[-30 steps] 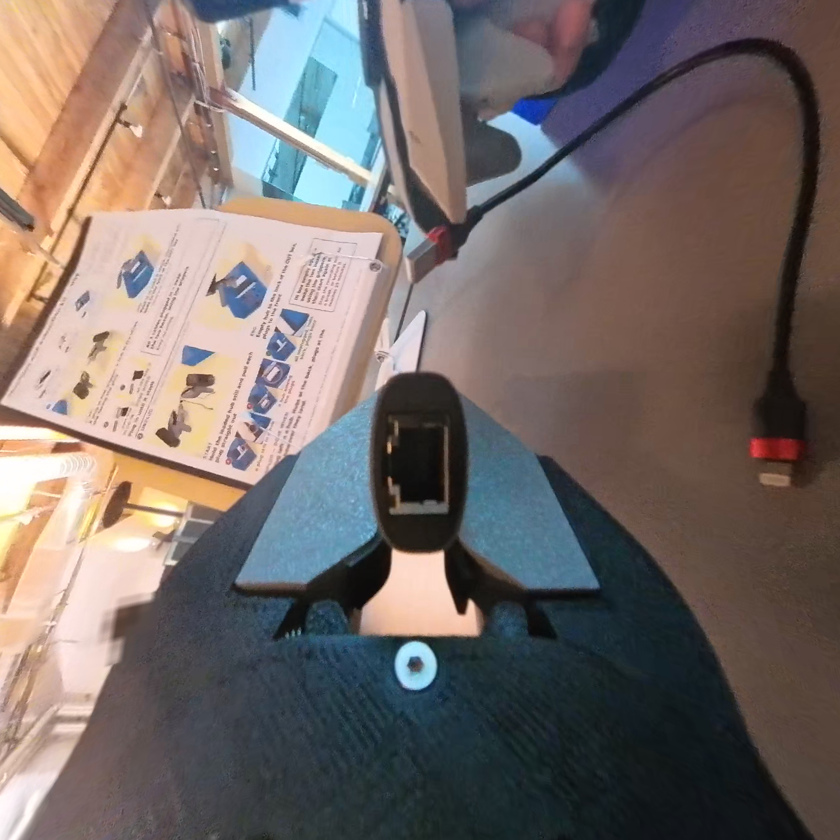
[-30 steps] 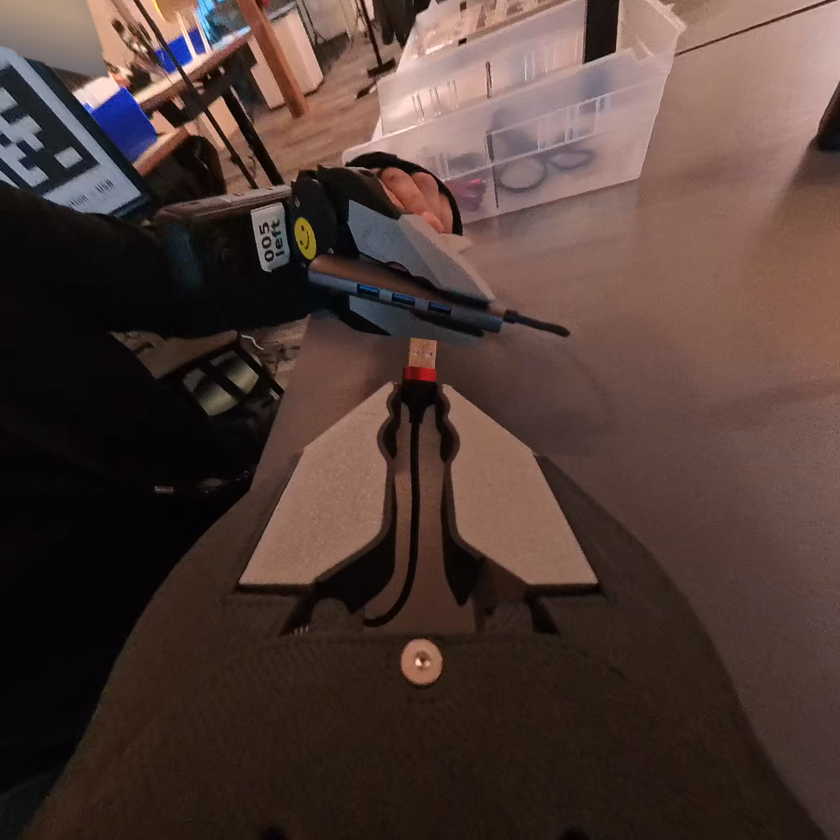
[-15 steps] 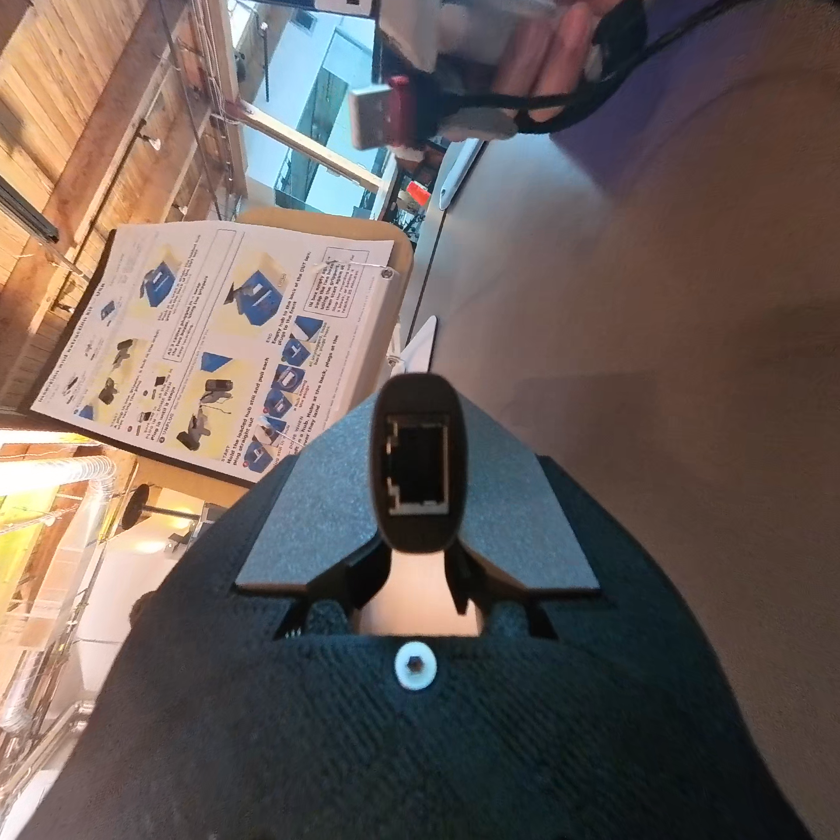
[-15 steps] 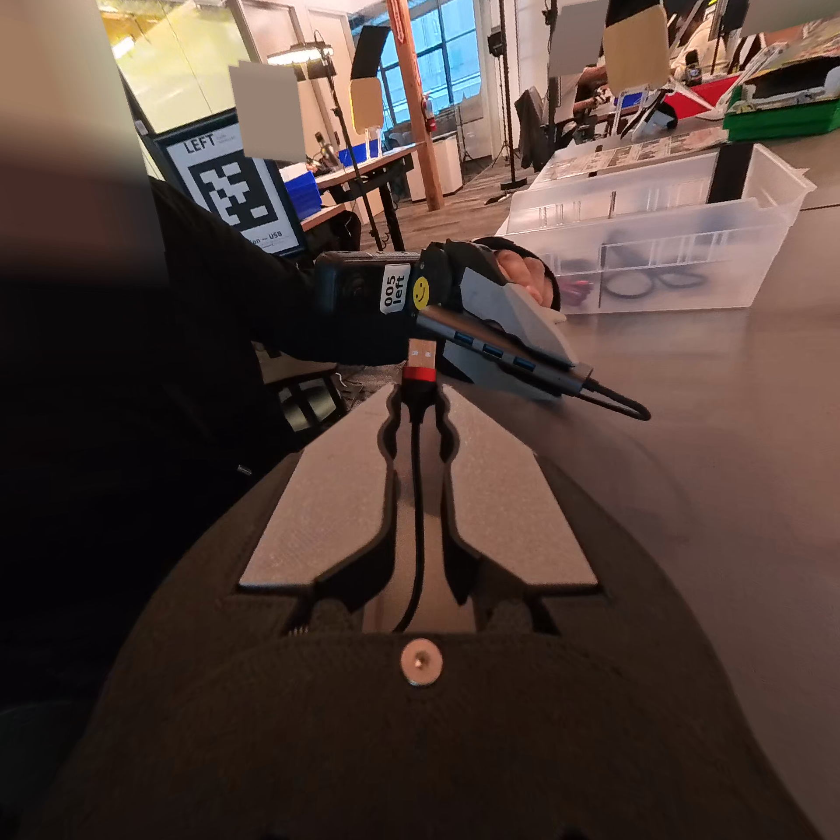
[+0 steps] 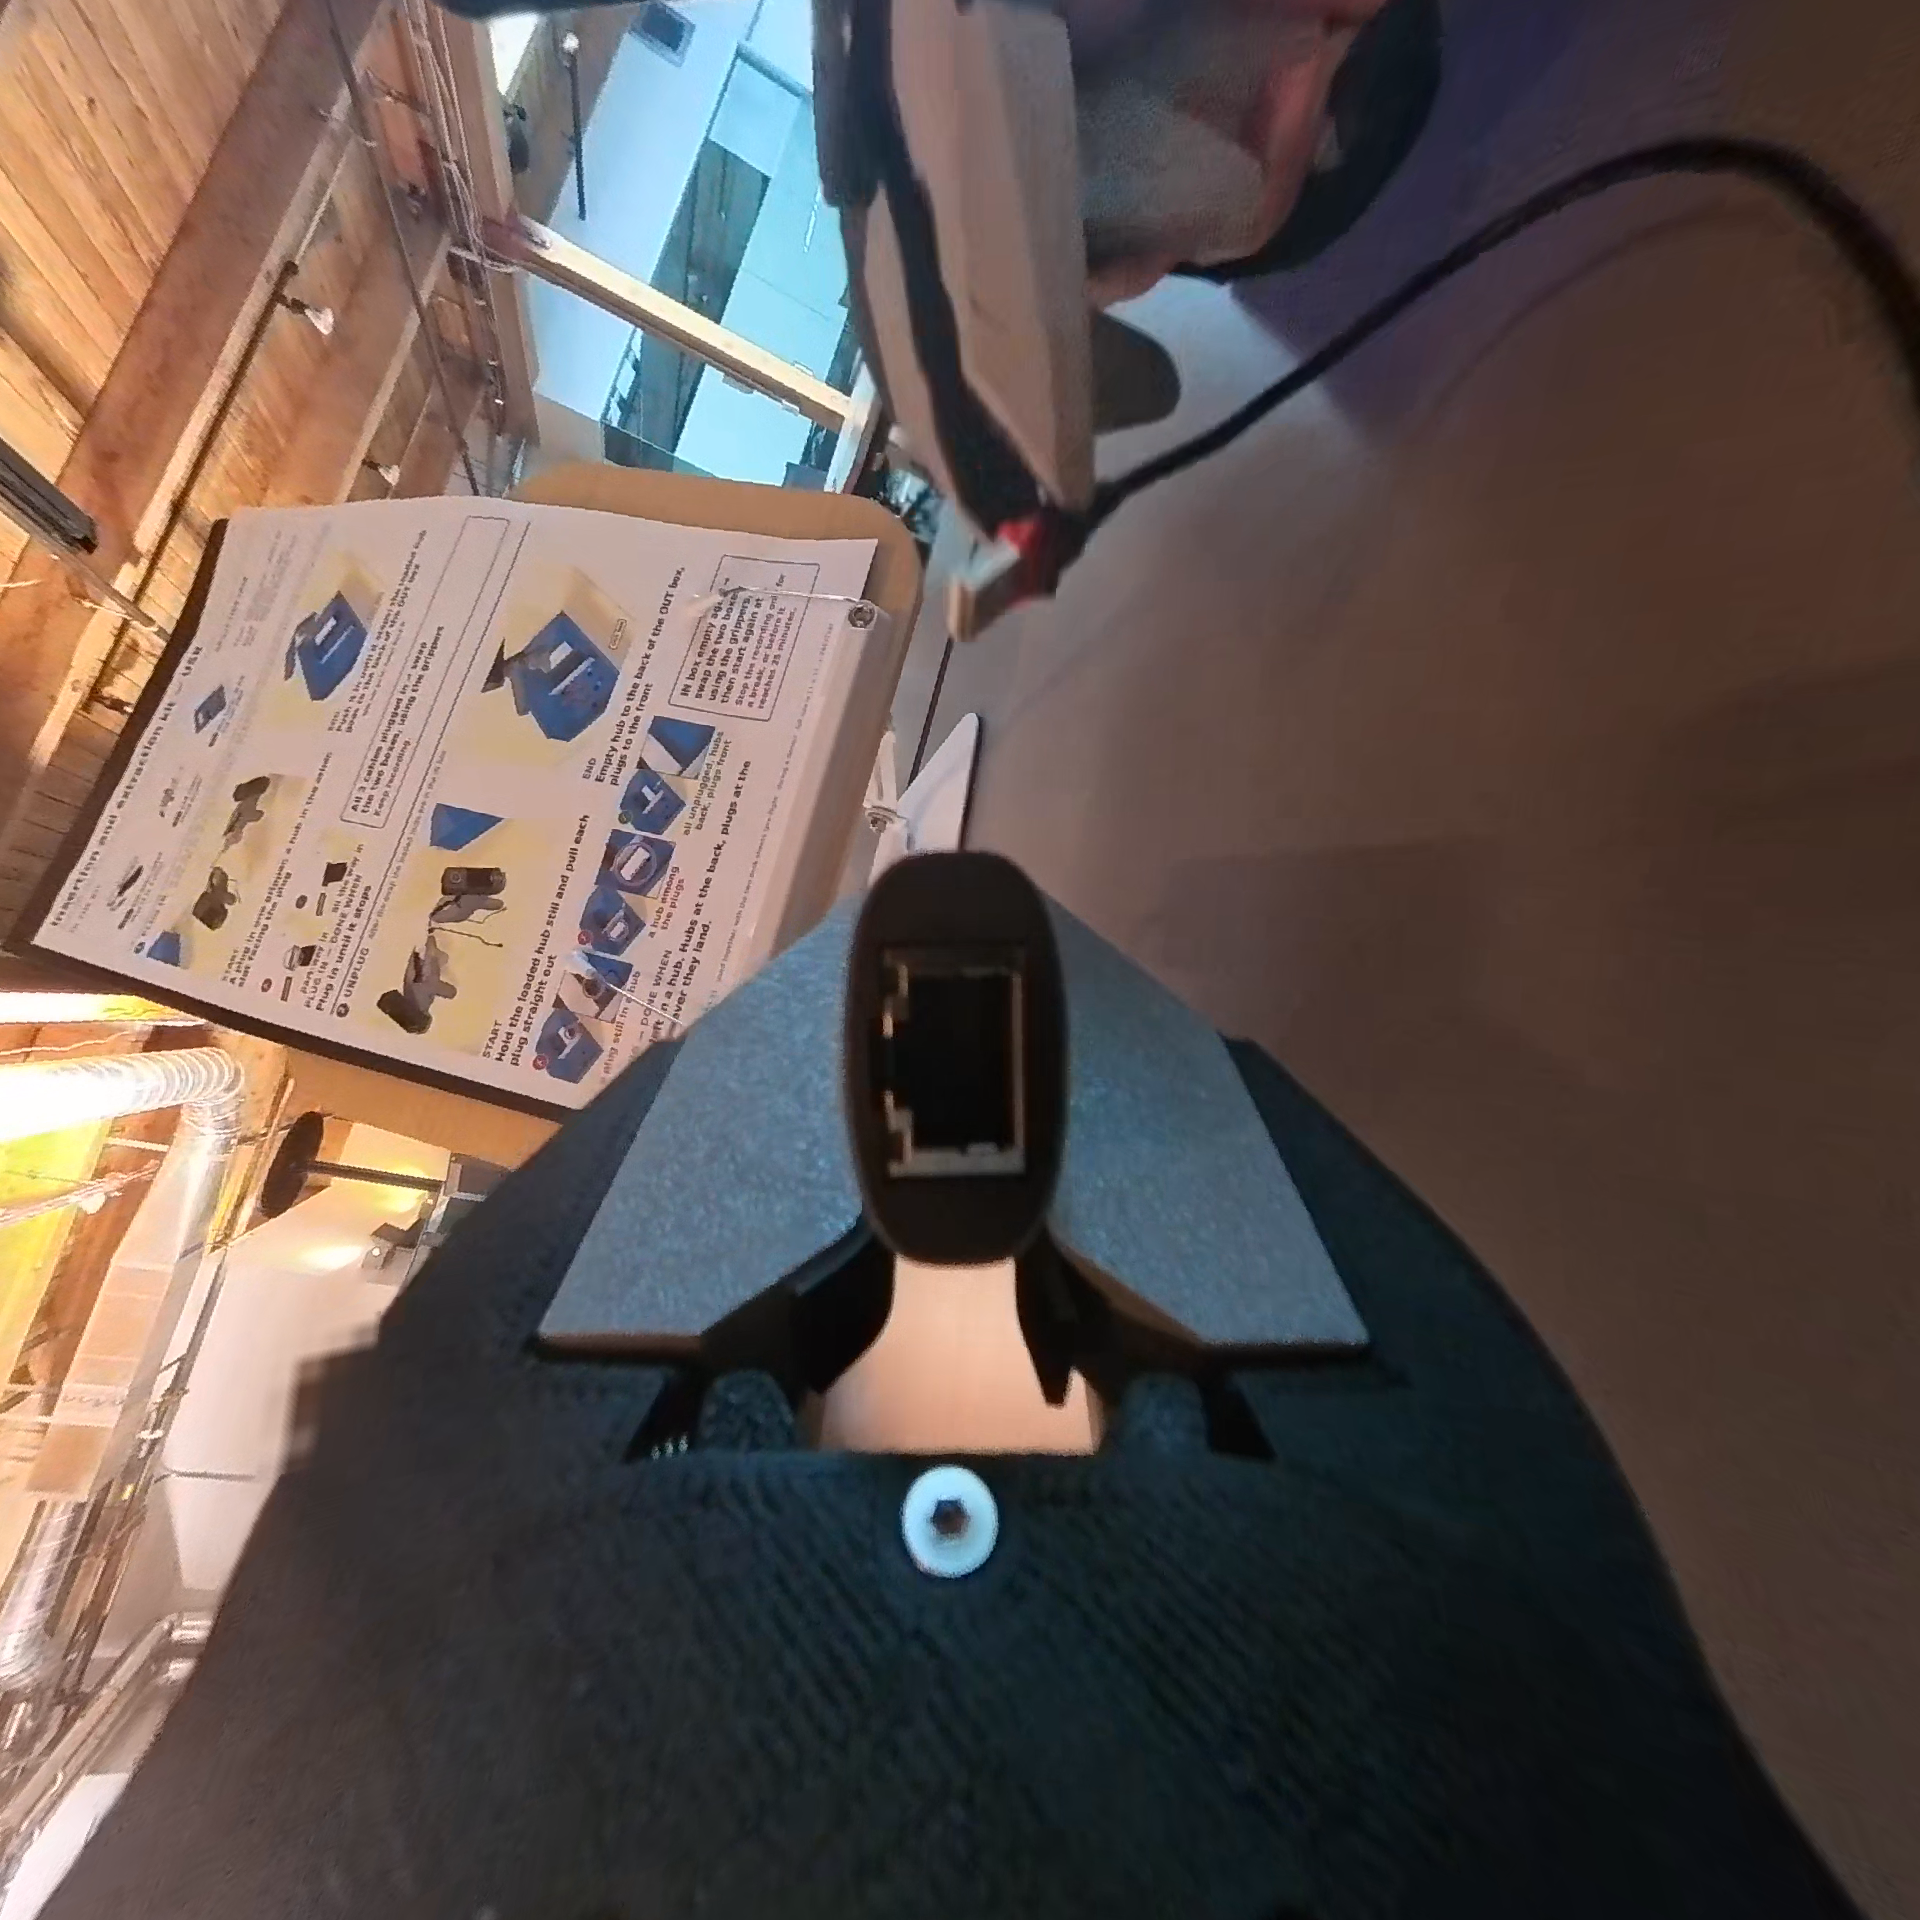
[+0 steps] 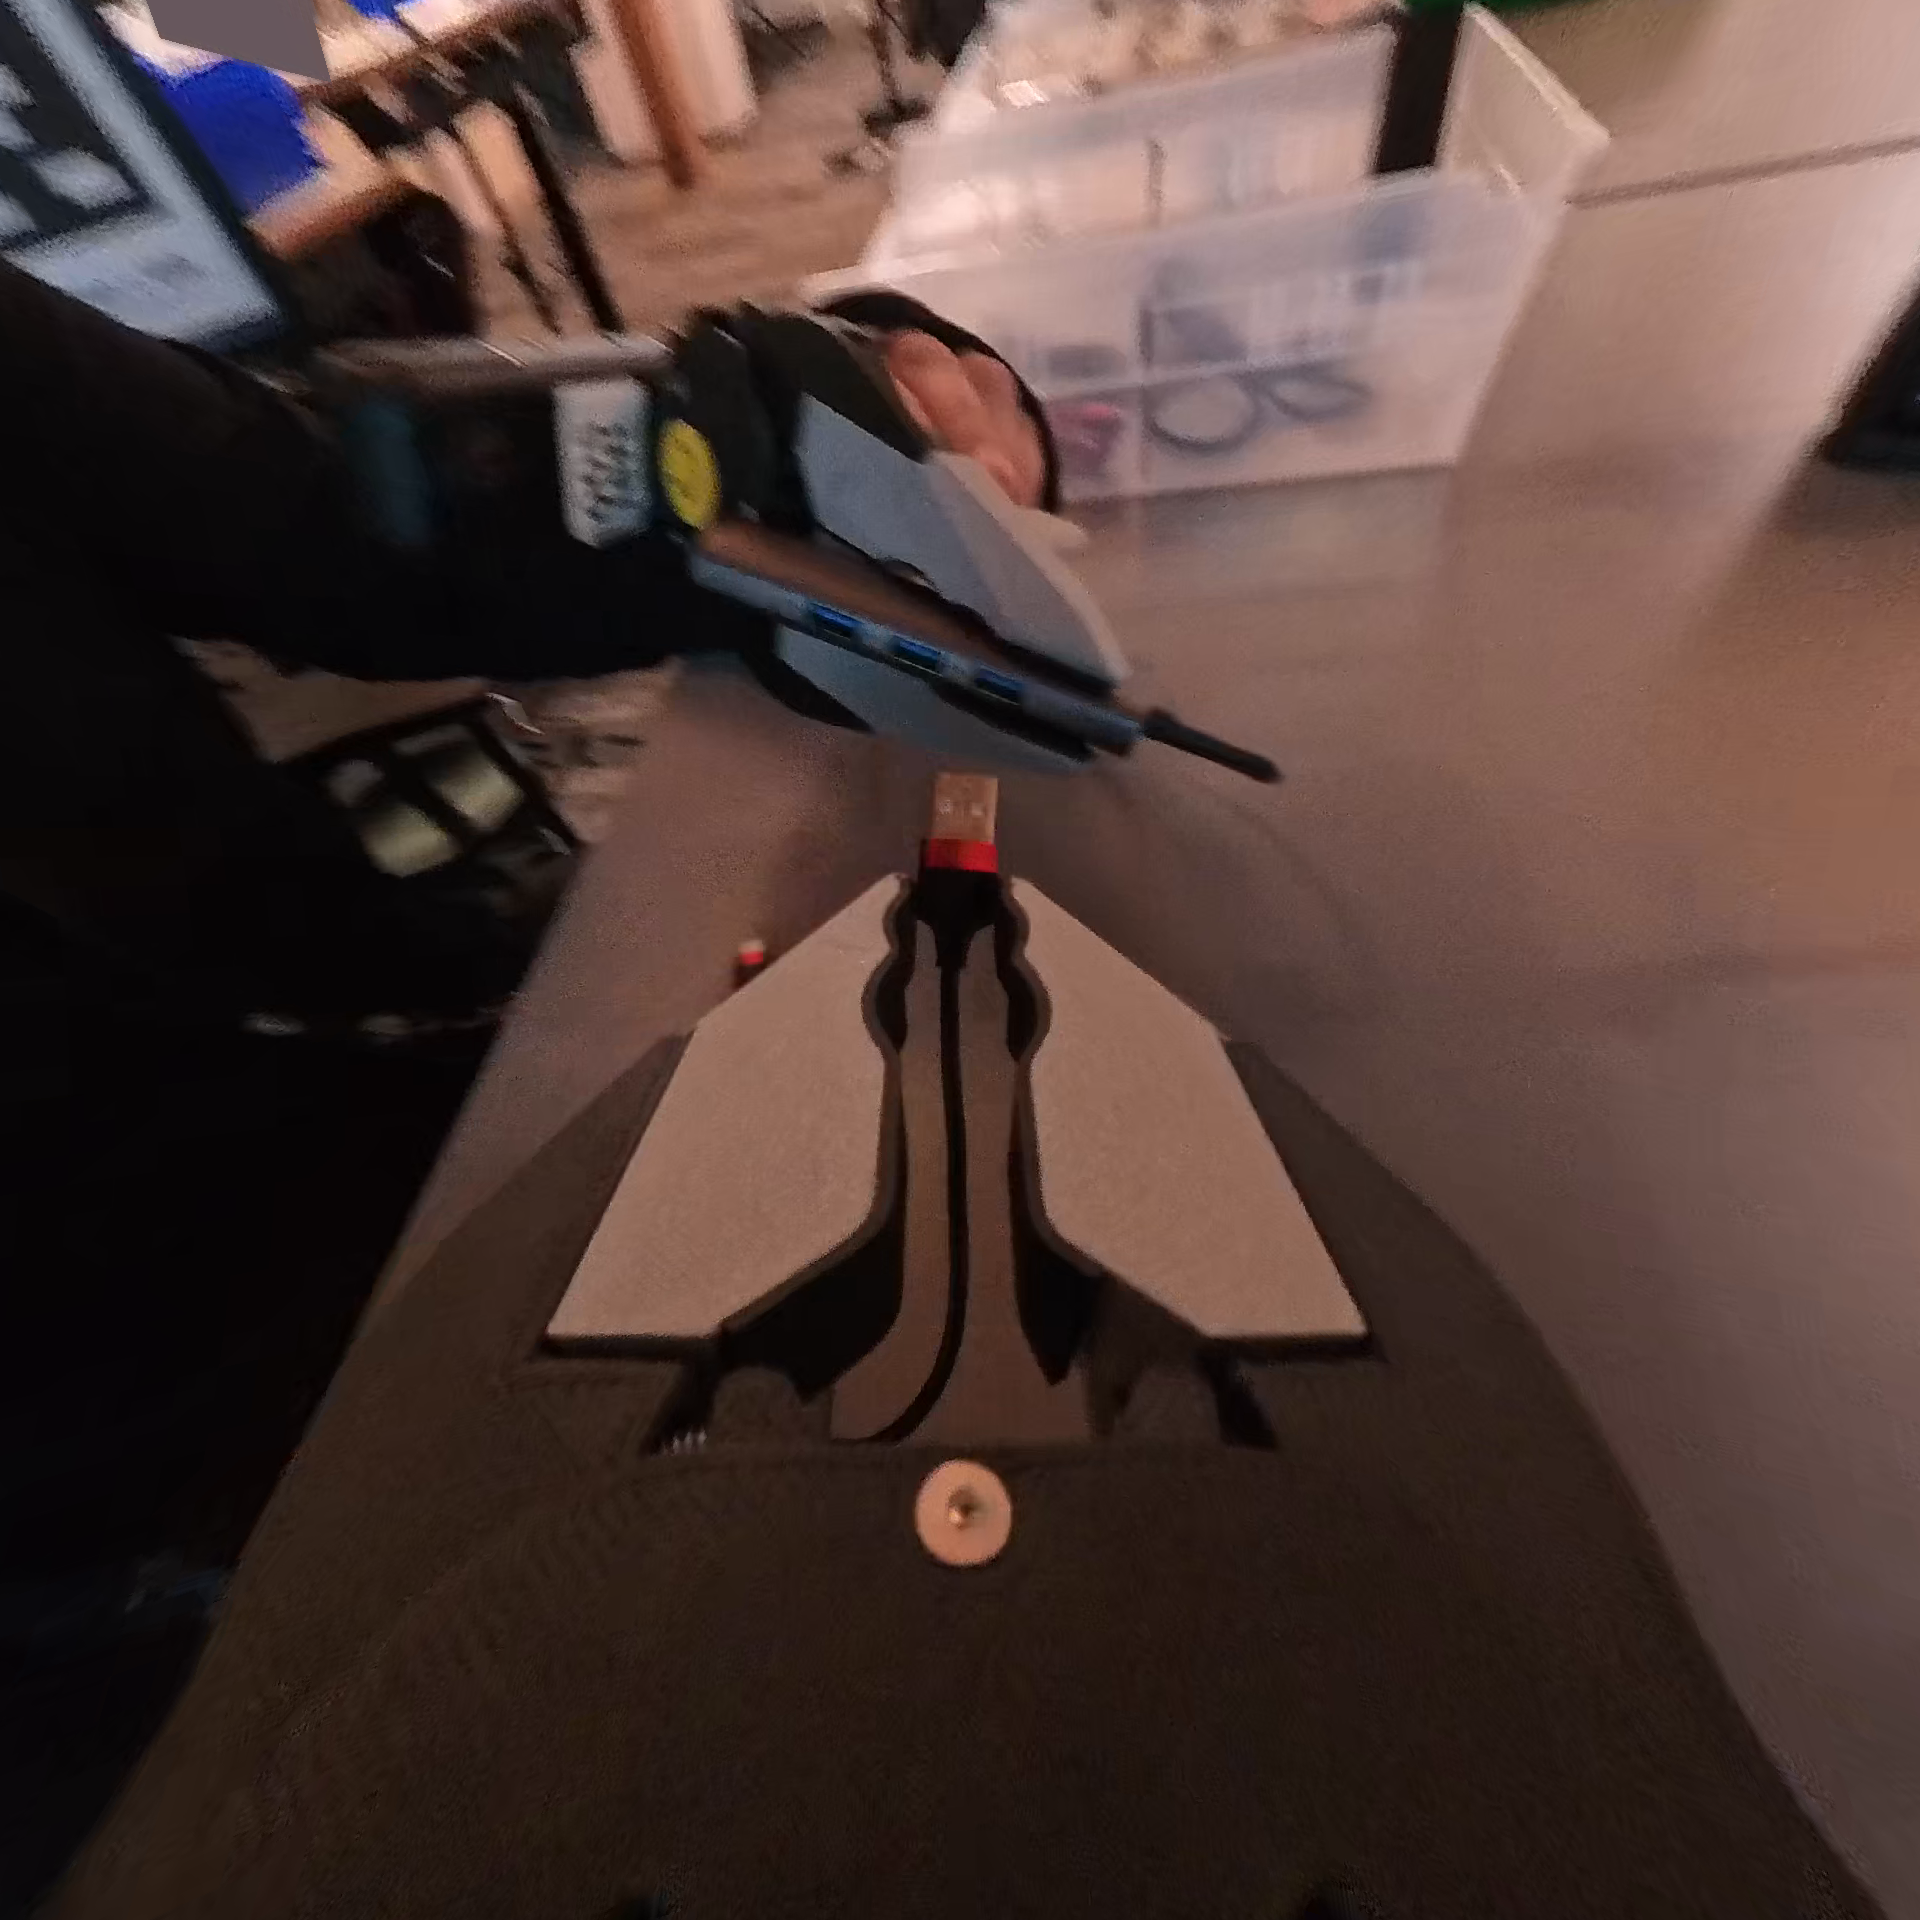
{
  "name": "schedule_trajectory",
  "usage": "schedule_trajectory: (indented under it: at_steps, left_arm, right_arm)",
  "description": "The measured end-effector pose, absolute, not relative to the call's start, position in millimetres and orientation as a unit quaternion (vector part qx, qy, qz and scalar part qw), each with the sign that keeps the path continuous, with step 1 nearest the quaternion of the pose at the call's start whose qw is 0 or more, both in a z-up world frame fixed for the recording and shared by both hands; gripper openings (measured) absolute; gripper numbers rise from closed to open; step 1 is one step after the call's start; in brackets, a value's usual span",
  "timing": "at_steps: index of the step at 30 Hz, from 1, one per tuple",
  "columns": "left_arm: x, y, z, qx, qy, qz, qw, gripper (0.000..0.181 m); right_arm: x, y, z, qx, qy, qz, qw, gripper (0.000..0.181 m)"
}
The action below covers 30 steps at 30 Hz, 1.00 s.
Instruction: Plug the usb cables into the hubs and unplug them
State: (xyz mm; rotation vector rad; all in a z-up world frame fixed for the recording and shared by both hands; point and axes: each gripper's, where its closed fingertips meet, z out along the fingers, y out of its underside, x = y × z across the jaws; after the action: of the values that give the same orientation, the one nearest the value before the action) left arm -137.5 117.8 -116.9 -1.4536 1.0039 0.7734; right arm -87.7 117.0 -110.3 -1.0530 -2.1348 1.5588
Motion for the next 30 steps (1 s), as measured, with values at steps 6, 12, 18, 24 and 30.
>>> schedule_trajectory:
  at_steps: [6,12,18,24,30]
  left_arm:
    - [-140,122,-130,-0.604,0.46,0.392,0.52,0.017]
    - [-137,126,-147,-0.608,0.482,0.397,0.49,0.016]
    - [-148,126,-140,-0.621,0.456,0.395,0.501,0.016]
    - [-152,125,-138,-0.628,0.447,0.386,0.507,0.016]
    - [-151,125,-143,-0.632,0.454,0.38,0.501,0.017]
  right_arm:
    - [-111,146,-126,-0.425,-0.747,0.436,0.267,0.011]
    - [-107,248,-64,-0.444,-0.62,0.1,0.639,0.011]
    - [-85,200,-19,-0.324,-0.607,0.054,0.724,0.011]
    - [-69,164,-173,-0.318,-0.793,0.009,0.519,0.02]
    - [-50,128,-186,-0.343,-0.824,0.147,0.426,0.031]
